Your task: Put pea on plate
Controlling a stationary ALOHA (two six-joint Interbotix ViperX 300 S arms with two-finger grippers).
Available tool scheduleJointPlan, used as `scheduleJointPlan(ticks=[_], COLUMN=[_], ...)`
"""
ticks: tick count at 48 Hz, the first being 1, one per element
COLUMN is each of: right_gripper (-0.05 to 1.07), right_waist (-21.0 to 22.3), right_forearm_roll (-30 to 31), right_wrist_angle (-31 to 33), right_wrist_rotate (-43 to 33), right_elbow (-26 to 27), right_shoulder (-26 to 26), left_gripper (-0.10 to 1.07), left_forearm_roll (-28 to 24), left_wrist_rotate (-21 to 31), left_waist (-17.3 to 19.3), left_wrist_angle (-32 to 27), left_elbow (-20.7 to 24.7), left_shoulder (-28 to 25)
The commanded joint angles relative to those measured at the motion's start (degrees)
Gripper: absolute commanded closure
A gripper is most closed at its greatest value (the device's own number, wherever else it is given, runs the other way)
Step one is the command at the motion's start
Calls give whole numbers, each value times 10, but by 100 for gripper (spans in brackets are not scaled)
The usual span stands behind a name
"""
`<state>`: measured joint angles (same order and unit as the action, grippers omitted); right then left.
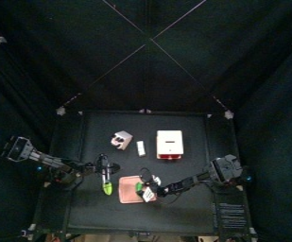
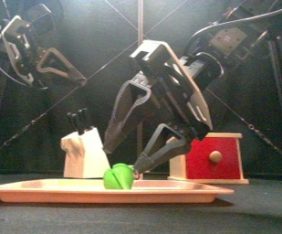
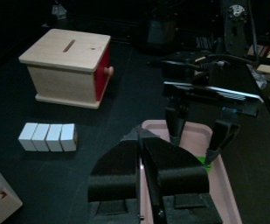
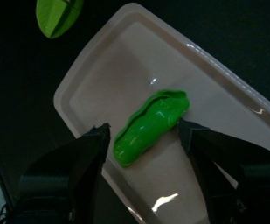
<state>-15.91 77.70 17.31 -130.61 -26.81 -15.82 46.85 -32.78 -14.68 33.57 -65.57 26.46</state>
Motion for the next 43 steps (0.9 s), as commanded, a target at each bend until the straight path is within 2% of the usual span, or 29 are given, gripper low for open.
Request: scheduleJointPlan(ticks=[1, 43], right_gripper=[9, 9], right_waist=[3, 1], right_forearm_roll=[1, -25], right_wrist_angle=[2, 1], right_wrist_rotate=[0, 0], right_elbow=[0, -12], right_shoulder=[33, 44], left_gripper=[59, 59], left_forearm_roll=[-2, -3], left_wrist_rotate=[0, 0], left_waist=[-1, 4], left_wrist_angle=[4, 4], left_elbow=[5, 2], left_shoulder=[1, 1])
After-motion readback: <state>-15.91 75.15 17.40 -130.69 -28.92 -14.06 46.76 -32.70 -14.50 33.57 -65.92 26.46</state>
